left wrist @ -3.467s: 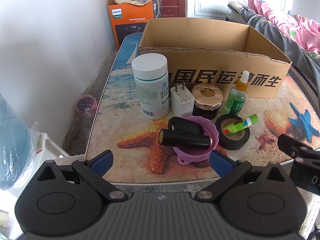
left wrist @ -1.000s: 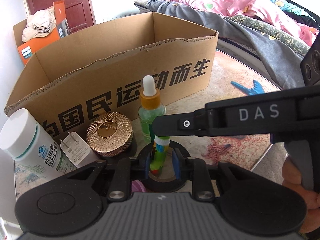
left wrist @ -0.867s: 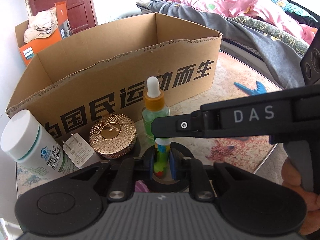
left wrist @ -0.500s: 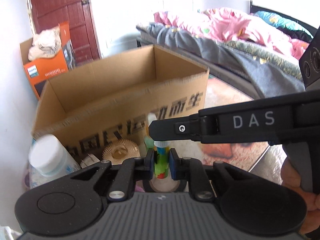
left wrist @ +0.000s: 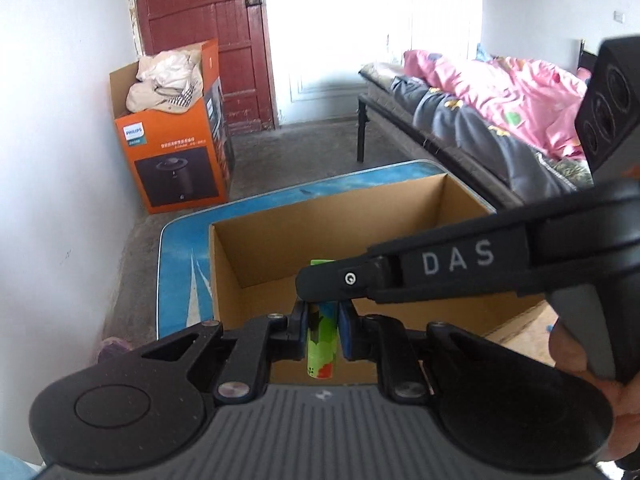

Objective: Organize rigid objects
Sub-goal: 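Carry the glue stick into the cardboard box and open the right gripper, then move the right gripper back to the black cylinders on the pink cup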

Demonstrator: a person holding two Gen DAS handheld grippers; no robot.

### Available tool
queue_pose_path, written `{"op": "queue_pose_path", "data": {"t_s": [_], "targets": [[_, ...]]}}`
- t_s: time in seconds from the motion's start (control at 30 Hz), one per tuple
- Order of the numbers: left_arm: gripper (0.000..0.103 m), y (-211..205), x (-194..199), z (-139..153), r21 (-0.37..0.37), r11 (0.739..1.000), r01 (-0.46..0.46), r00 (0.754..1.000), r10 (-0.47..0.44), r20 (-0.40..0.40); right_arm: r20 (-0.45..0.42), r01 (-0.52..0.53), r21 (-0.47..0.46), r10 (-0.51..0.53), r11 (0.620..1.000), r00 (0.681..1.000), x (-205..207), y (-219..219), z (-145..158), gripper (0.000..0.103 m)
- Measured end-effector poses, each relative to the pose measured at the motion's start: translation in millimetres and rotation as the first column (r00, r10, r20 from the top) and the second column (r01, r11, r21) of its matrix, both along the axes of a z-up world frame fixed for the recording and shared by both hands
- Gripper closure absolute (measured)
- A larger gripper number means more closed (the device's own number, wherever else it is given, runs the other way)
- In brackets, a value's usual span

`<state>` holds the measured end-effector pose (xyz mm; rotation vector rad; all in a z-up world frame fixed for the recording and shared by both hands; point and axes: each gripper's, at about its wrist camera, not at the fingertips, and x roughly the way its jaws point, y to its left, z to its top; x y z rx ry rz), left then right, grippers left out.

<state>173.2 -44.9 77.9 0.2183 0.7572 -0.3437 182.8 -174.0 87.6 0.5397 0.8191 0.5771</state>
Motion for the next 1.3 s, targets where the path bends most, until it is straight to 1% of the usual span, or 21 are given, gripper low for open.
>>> {"op": "queue_pose_path", "data": {"t_s": [0.07,0.13,0.23,0.3,0.4,0.5,0.6,0.73,0.77,0.8,0.83,0.87,1.0,1.1,1.2,1.3], "targets": [[0.087,-1.4,23.3,-11.7,0.031,0.999,-0.015,0.999,0.016,-0.035,-0.082,-0.004,0.002,0.005,1.0,0.997,28.0,4.8,-11.5,0.089],[0.087,0.1,43.2,-22.2,0.042,0.999,-0.027,0.997,0.03,-0.075,-0.152,-0.009,-0.013,0.007,1.0,0.988,54.5,10.8,-29.6,0.089],[0.087,8.0,69.2,-37.2,0.034,0.998,-0.053,0.987,0.057,-0.148,-0.225,-0.018,-0.026,0.011,1.0,0.974,81.8,12.7,-45.0,0.089],[0.087,9.5,82.9,-45.8,0.043,0.997,-0.064,0.981,0.07,-0.179,-0.262,-0.025,-0.034,0.015,0.999,0.965,97.5,15.9,-52.8,0.089],[0.084,5.6,90.7,-53.4,0.069,0.995,-0.065,0.977,0.078,-0.199,-0.306,-0.037,-0.049,0.02,0.998,0.952,114.6,18.0,-64.1,0.089],[0.074,6.6,92.1,-54.9,0.069,0.995,-0.068,0.977,0.081,-0.196,-0.352,-0.047,-0.065,0.021,0.997,0.936,129.8,24.1,-78.7,0.089],[0.073,9.6,90.2,-54.5,0.063,0.996,-0.07,0.978,0.081,-0.193,-0.377,-0.055,-0.101,0.013,0.993,0.926,148.2,29.8,-93.7,0.089],[0.073,16.1,84.2,-48.7,0.02,0.996,-0.088,0.976,0.09,-0.197,-0.37,-0.056,-0.117,0.009,0.992,0.929,167.8,36.6,-101.4,0.086],[0.073,17.5,82.3,-45.6,0.008,0.996,-0.09,0.978,0.09,-0.19,-0.368,-0.041,-0.113,-0.003,0.993,0.93,170.4,36.7,-100.1,0.077],[0.073,19.6,79.6,-41.8,-0.005,0.996,-0.088,0.98,0.085,-0.18,-0.368,-0.032,-0.103,-0.008,0.994,0.93,170.7,36.2,-98.4,0.069],[0.073,21.5,75.4,-37.9,-0.018,0.996,-0.086,0.982,0.081,-0.169,-0.36,-0.023,-0.085,-0.009,0.996,0.933,169.0,35.4,-94.3,0.056],[0.073,24.1,70.3,-33.0,-0.033,0.996,-0.084,0.984,0.078,-0.157,-0.347,-0.016,-0.074,-0.011,0.997,0.938,165.2,33.3,-89.3,0.051],[0.065,35.1,45.4,-10.3,-0.104,0.992,-0.073,0.994,0.064,-0.093,-0.285,0.008,-0.052,-0.022,0.999,0.958,140.6,16.1,-58.1,0.051],[0.063,46.0,15.7,10.8,-0.165,0.984,-0.06,0.998,0.054,-0.041,-0.227,0.016,-0.018,-0.02,1.0,0.974,110.4,-2.6,-24.5,0.051],[0.06,56.4,-17.0,27.3,-0.224,0.974,-0.038,0.999,0.042,0.012,-0.149,0.013,0.021,-0.009,1.0,0.989,65.8,-21.7,13.3,0.051],[0.06,66.1,-47.6,36.8,-0.26,0.965,-0.028,0.998,0.042,0.048,-0.063,0.005,0.051,-0.002,0.999,0.998,15.2,-40.2,43.1,0.051]]}}
